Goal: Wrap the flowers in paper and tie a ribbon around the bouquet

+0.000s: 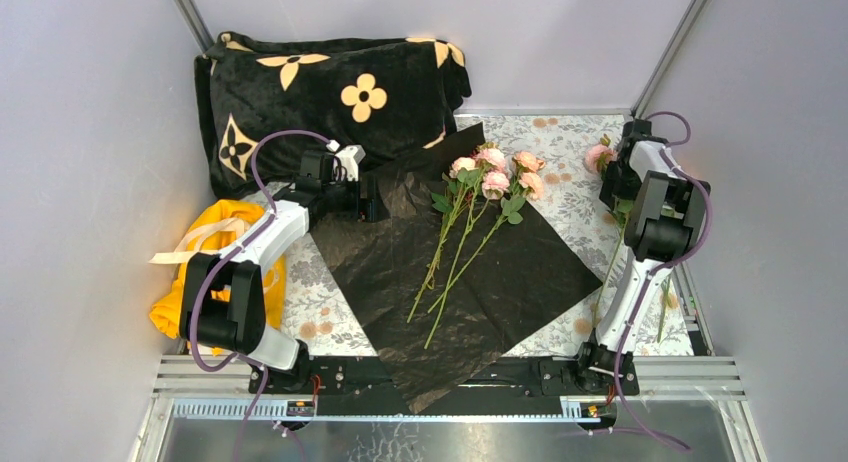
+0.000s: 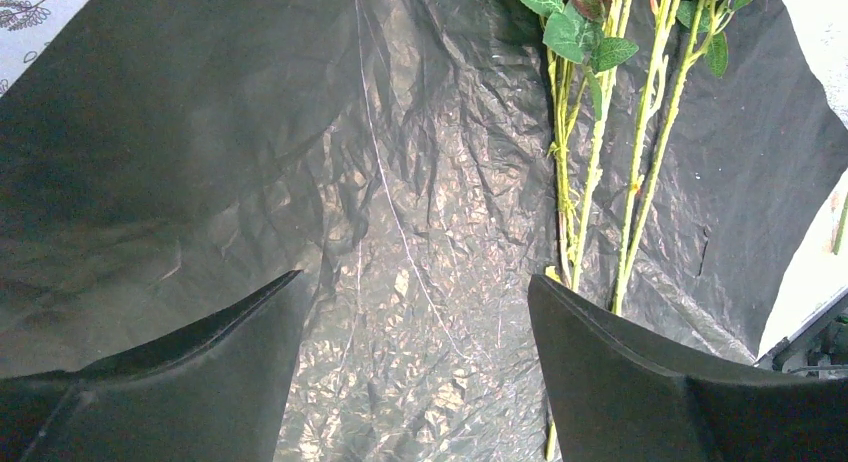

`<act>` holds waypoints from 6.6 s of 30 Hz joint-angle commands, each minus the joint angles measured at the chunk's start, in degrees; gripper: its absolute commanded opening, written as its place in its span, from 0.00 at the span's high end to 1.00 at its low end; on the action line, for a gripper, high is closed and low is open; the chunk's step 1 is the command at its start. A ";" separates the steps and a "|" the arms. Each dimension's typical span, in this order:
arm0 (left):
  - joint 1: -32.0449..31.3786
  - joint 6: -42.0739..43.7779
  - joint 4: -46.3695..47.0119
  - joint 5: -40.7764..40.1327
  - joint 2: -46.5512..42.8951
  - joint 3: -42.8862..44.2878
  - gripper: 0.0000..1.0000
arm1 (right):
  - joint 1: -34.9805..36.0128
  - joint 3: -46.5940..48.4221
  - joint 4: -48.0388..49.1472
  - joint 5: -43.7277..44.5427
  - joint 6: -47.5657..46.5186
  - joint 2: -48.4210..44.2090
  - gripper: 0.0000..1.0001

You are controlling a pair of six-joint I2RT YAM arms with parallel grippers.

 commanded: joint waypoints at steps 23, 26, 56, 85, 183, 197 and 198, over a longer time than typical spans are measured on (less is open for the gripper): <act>0.11 2.52 -0.57 -1.69 -0.02 2.47 0.13 | 2.29 3.69 -1.57 -22.37 1.20 -27.72 1.00; 0.13 4.34 -2.62 -0.80 -0.77 5.40 0.12 | 5.81 -0.97 4.35 -30.99 6.41 -35.46 1.00; -25.98 2.72 -4.50 13.07 5.90 17.63 0.80 | 42.66 -18.59 30.66 -25.98 24.82 -43.24 1.00; -21.60 -16.09 12.35 -5.93 13.13 4.32 1.00 | 42.38 -36.50 30.83 -30.42 17.38 -34.50 0.39; -11.50 -11.23 3.81 -6.71 -4.91 4.77 0.01 | -10.31 -15.32 11.79 13.45 9.09 -5.61 0.50; -6.97 -10.20 2.89 -8.24 -5.78 5.79 0.01 | 1.31 -17.19 12.39 13.06 7.53 -28.40 1.00; -6.14 -10.10 2.91 -8.57 -5.92 5.65 0.01 | 4.22 -17.23 12.24 13.24 7.61 -30.67 1.00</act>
